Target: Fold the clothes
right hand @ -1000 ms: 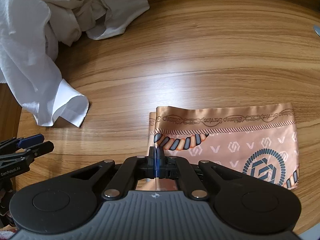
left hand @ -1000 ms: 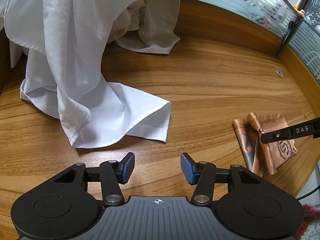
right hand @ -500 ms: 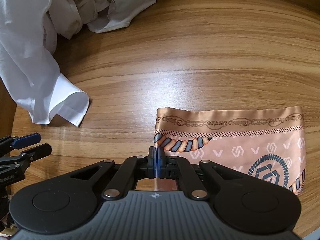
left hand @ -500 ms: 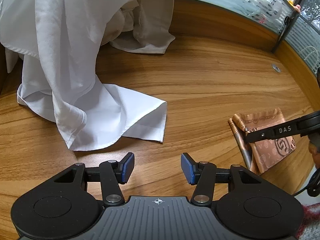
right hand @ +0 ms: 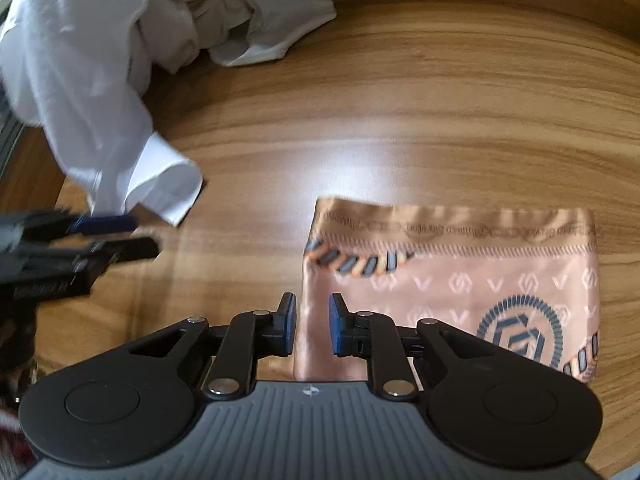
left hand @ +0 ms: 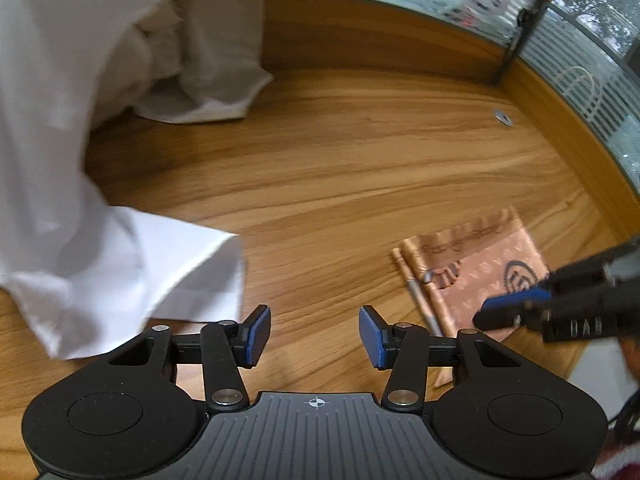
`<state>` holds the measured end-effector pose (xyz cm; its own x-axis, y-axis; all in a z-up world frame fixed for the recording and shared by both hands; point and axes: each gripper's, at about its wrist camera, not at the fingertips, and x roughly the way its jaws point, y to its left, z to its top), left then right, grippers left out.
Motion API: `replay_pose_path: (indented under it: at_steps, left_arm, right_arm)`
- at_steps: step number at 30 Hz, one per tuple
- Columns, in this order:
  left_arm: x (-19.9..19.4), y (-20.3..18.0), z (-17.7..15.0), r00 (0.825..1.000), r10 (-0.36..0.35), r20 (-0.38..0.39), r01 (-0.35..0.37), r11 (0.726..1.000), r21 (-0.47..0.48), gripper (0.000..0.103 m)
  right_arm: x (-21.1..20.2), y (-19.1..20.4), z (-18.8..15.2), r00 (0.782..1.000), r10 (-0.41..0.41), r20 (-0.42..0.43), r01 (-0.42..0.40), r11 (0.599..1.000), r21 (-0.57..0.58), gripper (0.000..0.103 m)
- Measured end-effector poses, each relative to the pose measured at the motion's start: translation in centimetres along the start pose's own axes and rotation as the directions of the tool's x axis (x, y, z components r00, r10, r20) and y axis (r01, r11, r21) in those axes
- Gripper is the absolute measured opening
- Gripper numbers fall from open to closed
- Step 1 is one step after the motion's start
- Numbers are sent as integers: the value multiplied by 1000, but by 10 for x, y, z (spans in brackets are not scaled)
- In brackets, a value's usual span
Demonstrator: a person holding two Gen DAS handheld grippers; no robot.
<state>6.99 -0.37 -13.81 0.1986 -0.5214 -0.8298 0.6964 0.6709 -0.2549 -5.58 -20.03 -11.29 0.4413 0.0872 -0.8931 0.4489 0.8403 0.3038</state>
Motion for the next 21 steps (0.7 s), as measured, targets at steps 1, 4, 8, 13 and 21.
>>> replay_pose_path:
  at_steps: [1, 4, 8, 13, 21]
  left_arm:
    - [5, -1, 3, 1000, -18, -11, 18, 1000, -4, 44]
    - [15, -3, 12, 997, -63, -34, 62, 998, -23, 43]
    - [23, -13, 24, 993, -111, -28, 111, 994, 3, 36]
    - [33, -38, 32, 981, -192, -11, 192, 979, 69, 22]
    - [59, -93, 29, 973, -219, -72, 230, 910, 345, 22]
  right_arm:
    - [-1, 0, -4, 1000, 0, -3, 0, 1000, -3, 20]
    - [-3, 5, -17, 1000, -19, 6, 19, 1000, -17, 22]
    - [-9, 2, -29, 992, -113, 58, 112, 993, 25, 22]
    - [-34, -48, -40, 976, -173, 135, 143, 968, 207, 25]
    - [-67, -124, -52, 950, -276, 144, 217, 919, 330, 25]
